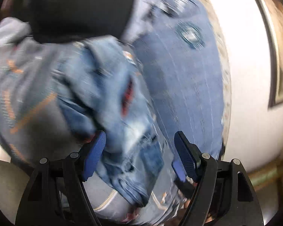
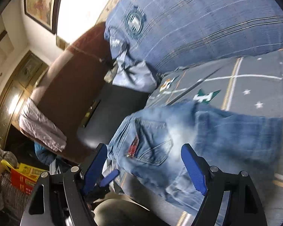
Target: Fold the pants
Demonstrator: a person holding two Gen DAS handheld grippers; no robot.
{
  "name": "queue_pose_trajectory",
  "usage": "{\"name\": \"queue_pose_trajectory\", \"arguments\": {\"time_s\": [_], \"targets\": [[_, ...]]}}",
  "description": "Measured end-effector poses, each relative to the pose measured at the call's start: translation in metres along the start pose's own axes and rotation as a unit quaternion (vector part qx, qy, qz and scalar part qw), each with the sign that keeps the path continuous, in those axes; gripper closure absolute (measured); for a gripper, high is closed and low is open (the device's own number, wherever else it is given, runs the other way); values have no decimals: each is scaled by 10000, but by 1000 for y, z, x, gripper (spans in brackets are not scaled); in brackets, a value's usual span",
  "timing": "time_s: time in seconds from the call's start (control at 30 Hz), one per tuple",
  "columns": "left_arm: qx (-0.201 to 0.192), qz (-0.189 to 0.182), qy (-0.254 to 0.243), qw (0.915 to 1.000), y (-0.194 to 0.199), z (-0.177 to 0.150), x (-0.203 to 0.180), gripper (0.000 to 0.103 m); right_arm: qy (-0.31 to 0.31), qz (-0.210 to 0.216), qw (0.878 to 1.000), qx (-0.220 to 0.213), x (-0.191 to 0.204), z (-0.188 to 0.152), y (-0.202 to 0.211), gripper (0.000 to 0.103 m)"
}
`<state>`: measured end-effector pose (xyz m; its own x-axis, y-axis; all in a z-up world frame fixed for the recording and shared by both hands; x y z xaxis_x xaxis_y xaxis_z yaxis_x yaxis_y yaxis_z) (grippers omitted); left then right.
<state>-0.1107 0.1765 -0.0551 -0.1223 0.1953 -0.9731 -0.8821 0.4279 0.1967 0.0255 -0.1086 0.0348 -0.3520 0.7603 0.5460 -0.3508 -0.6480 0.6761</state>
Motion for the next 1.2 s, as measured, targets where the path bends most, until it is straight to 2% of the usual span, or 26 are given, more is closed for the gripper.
{"name": "queue_pose_trajectory", "arguments": {"time_s": [0.07, 0.2, 0.3, 0.43, 0.57, 0.7, 0.77, 0.8, 0.83, 0.9, 0.97, 1.03, 1.07, 1.1, 1.2], "targets": [[-108, 53, 293, 9995, 6, 9, 16, 28, 71, 9, 9999, 104, 11, -4, -14, 24], [-3, 246, 891, 9957, 2, 23, 46, 28, 65, 119, 9994, 320, 21, -7, -44, 24], [2, 303, 956, 9950, 0, 27, 57, 28, 55, 243, 9985, 493, 28, -8, -64, 24], [116, 388, 1375, 9897, -18, 30, 72, 28, 140, 225, 9977, 621, 35, -10, -81, 24], [166, 446, 1382, 9893, -30, 35, 75, 28, 96, 261, 9968, 745, 37, -5, -95, 24], [-90, 387, 1250, 9914, -33, 45, 75, 28, 68, 380, 9963, 762, 41, 3, -105, 24], [-183, 442, 1250, 9910, -35, 49, 76, 43, 52, 463, 9956, 809, 43, 4, -111, 24], [-206, 600, 1116, 9917, -34, 46, 75, 69, 54, 463, 9953, 846, 43, 5, -115, 25], [-182, 772, 895, 9928, -37, 43, 67, 80, 49, 445, 9951, 882, 44, 6, -117, 25], [-153, 961, 183, 9951, -42, 36, 42, 86, 72, 436, 9942, 976, 48, 11, -121, 25], [-106, 1098, -835, 9904, -49, 25, 7, 87, 189, 458, 9936, 1018, 57, 19, -119, 25], [-14, 1275, -1838, 9747, -58, 5, -24, 88, 328, 446, 9933, 1016, 65, 29, -113, 25], [48, 1354, -2304, 9636, -63, -8, -37, 88, 392, 481, 9928, 1022, 70, 36, -107, 25], [111, 1367, -2570, 9566, -67, -17, -44, 88, 452, 530, 9922, 1034, 73, 40, -101, 25], [280, 1449, -3419, 9281, -80, -46, -64, 88, 658, 635, 9906, 1020, 76, 50, -81, 25]]}}
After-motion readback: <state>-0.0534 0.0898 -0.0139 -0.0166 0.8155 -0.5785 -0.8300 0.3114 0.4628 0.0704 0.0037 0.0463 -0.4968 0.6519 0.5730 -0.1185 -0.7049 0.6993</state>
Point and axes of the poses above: each gripper's, at about its wrist camera, not at the fingertips, and y roughly against the way its jaws point, x to its left, z to its top, the point moved 1 cm from there along -y, roughly the way its jaws point, and after that the axes turned 14 degrees about -z, right-handed, at the moved point
